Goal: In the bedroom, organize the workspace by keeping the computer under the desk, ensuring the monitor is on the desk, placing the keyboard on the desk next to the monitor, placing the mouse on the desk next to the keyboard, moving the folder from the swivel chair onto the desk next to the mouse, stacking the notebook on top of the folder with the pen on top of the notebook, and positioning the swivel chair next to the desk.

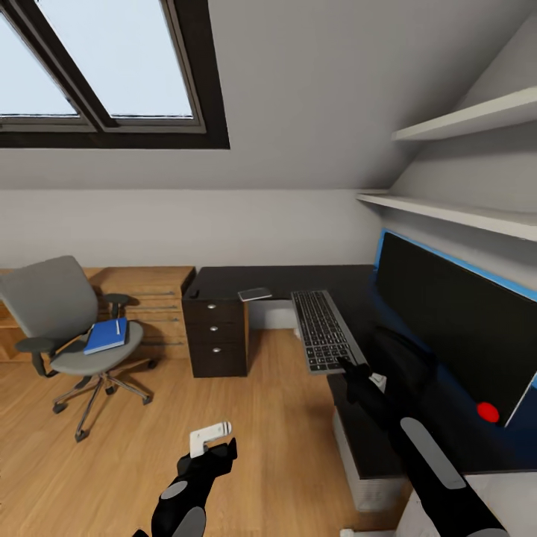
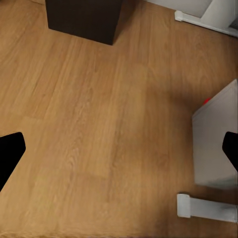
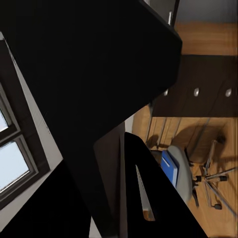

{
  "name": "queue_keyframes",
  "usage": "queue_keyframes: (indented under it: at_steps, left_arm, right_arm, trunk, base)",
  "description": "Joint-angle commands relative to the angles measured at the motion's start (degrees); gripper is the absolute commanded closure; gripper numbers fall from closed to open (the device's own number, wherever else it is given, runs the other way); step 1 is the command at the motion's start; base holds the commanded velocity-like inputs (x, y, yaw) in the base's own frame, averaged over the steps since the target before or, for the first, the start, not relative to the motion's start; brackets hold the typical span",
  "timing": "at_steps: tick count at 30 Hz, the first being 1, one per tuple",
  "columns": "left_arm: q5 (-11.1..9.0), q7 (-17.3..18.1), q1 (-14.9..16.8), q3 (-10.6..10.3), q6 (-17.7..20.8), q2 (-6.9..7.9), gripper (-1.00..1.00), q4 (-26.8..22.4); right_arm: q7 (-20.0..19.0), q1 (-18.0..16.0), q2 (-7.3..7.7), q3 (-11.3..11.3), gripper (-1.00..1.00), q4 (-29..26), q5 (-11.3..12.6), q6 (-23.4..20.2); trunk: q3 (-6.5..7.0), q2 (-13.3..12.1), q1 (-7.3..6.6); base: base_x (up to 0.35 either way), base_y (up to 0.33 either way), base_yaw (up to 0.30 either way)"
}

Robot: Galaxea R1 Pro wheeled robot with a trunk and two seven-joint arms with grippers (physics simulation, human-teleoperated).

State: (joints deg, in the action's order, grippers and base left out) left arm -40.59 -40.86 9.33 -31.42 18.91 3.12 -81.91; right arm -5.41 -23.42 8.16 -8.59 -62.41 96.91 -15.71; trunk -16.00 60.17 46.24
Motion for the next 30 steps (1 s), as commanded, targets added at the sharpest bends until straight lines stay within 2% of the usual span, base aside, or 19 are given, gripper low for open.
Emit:
queue_keyframes:
  at_steps: [1,4,8,9,13,23,30]
  left_arm:
    - [-0.3,-0.5,0.1,-0.1,0.2,0.05,-1.0,-0.1]
    - [-0.3,-0.5,0.1,-0.1,0.2,0.05,-1.0,-0.1]
    - [-0.3,-0.4,0.1,-0.1,0.2,0.14,-1.0,-0.1]
    - [-0.4,-0.4,0.1,-0.1,0.1,0.2,-1.0,-0.2]
    - [-0.5,0.0,0.1,-0.1,0.0,0.33,-1.0,-0.2]
    - [-0.4,-0.1,0.1,-0.1,0.0,0.31,-1.0,-0.2]
    - [-0.4,-0.2,0.1,-0.1,0.0,0.31,-1.0,-0.2]
  right_arm:
    - [-0.4,-0.1,0.06,-0.1,1.0,0.2,0.7,-0.1]
    - [-0.4,-0.1,0.19,0.0,1.0,0.7,0.7,-0.1]
    - [-0.4,-0.1,0.99,0.0,1.0,1.4,0.7,-0.1]
    - [-0.4,-0.1,1.62,0.1,1.0,4.0,0.7,-0.1]
    - [-0.5,-0.1,2.25,0.2,1.0,6.8,0.6,-0.1]
    - [-0.4,-0.1,2.3,0.2,1.0,6.9,0.5,0.0]
    - [-0.3,-0.2,2.3,0.2,1.0,6.9,0.5,-0.1]
  trunk:
    - [0.11,-0.4,-0.25]
    - [0.65,-1.6,-0.91]
    - [0.65,-1.6,-0.91]
    - [0.65,-1.6,-0.91]
    - [0.65,-1.6,-0.91]
    - [0.65,-1.6,-0.91]
    - [0.65,-1.6,-0.91]
  base:
    - [-0.282,-0.242,0.0]
    - [-0.282,-0.242,0.0]
    - [-0.16,-0.166,0.0]
    - [-0.025,-0.028,0.0]
    - [-0.02,-0.063,0.0]
    - [-0.013,-0.175,0.0]
    - [0.023,-0.03,0.0]
